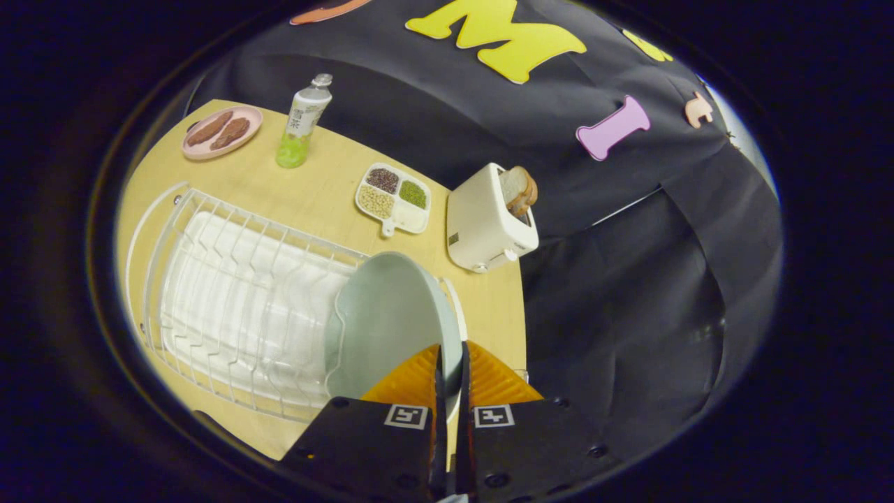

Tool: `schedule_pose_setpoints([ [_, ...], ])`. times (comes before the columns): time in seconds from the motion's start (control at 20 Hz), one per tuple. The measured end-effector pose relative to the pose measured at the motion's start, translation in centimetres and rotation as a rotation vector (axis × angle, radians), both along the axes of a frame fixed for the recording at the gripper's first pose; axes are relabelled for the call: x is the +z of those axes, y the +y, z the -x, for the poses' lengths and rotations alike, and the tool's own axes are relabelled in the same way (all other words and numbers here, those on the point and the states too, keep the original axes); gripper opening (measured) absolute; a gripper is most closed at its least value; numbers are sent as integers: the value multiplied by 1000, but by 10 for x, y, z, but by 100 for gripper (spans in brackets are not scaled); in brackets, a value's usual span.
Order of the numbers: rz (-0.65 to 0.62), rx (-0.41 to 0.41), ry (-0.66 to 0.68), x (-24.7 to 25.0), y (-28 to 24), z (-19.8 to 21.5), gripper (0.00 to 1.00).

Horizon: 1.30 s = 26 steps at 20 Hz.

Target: Take the plate from the dish rack, then take the spoon from the basket and place it into the plate.

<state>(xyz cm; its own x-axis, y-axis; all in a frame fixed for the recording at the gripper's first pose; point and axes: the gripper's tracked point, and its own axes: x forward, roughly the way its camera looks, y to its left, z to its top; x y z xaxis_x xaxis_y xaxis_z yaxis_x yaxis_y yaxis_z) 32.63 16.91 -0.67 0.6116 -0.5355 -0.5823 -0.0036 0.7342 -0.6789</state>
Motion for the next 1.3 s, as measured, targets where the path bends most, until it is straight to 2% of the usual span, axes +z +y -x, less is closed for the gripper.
schedule_pose_setpoints([
  [0.2, 28, -43, -76, 9, 6, 5, 10],
  [0.35, 109, -34, -156, 27, 8, 7, 10],
  [0.45, 100, -21, -177, 33, 10, 9, 10],
  [0.55, 37, -30, -223, 40, 9, 13, 10],
  [0.65, -35, -2, -250, 45, 7, 20, 10],
  [0.75, -159, 18, -271, 46, 5, 32, 10],
  [1.15, -648, 202, -168, 4, -9, 111, 10],
  [1.3, -774, 226, -139, -31, -25, 143, 10],
])
